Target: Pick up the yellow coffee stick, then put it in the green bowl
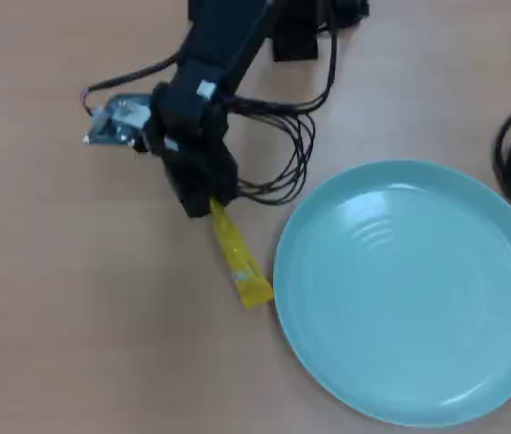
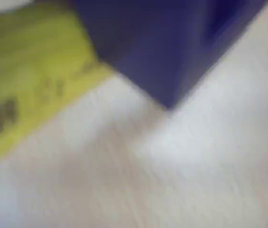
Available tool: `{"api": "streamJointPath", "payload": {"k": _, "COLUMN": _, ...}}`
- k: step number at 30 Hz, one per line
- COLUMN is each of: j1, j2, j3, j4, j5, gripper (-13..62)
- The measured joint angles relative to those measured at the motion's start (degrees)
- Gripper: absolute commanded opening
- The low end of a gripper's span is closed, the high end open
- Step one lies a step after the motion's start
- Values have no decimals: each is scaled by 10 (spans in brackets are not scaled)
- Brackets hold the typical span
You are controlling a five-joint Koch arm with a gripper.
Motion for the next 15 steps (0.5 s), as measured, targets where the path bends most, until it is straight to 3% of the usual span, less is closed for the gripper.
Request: {"api": "streamJointPath", "payload": {"k": 15, "j1": -48, "j2": 146, "j3": -25, "j4": 18, "j5": -53, "gripper": -76}}
